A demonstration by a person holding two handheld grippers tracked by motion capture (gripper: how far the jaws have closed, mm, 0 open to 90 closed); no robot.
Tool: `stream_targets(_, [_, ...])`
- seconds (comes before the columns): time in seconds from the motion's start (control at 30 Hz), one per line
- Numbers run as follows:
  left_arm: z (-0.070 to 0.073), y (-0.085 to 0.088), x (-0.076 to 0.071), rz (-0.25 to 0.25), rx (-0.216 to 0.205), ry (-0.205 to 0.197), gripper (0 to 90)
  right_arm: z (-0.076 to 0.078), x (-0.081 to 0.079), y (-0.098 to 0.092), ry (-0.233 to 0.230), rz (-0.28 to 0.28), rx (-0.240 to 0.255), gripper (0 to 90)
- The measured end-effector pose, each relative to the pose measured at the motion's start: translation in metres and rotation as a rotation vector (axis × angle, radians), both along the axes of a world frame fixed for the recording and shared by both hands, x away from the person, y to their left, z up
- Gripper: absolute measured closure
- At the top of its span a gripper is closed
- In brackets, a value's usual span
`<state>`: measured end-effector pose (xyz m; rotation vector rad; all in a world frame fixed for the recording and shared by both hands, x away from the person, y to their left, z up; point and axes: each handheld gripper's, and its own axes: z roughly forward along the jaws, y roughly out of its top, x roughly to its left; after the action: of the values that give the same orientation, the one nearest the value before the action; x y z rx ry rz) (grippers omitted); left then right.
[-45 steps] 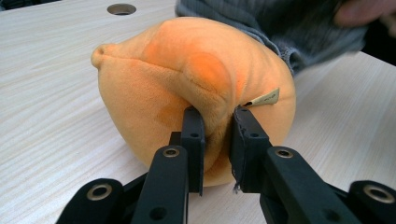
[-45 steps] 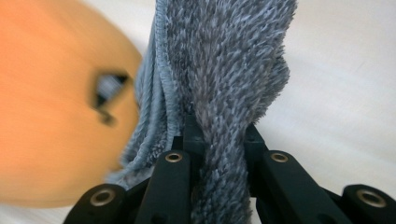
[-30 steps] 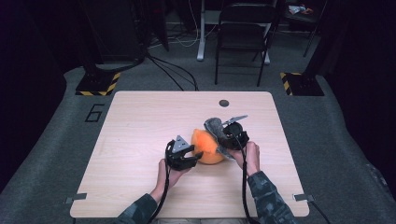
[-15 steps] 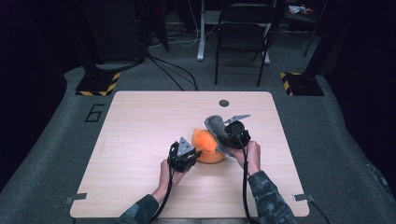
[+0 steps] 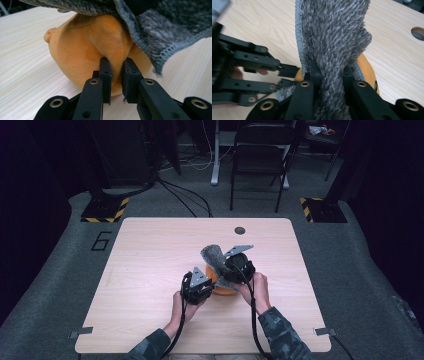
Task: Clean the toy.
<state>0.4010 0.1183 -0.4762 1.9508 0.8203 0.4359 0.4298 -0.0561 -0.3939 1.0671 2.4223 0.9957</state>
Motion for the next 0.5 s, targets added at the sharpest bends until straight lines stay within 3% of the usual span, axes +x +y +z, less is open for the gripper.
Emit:
stream_targets(0.3, [-0.002, 0.002, 0.003, 0.002, -0.01, 0.01, 79.4, -0.008, 0.012, -0.017, 0.027, -0.064, -0.029, 78.7])
stream_targets(0.5, [-0.003, 0.003, 0.004, 0.007, -0.022, 0.019, 79.1, -0.018, 0.021, -0.03, 0.041, -0.122, -0.075, 78.7])
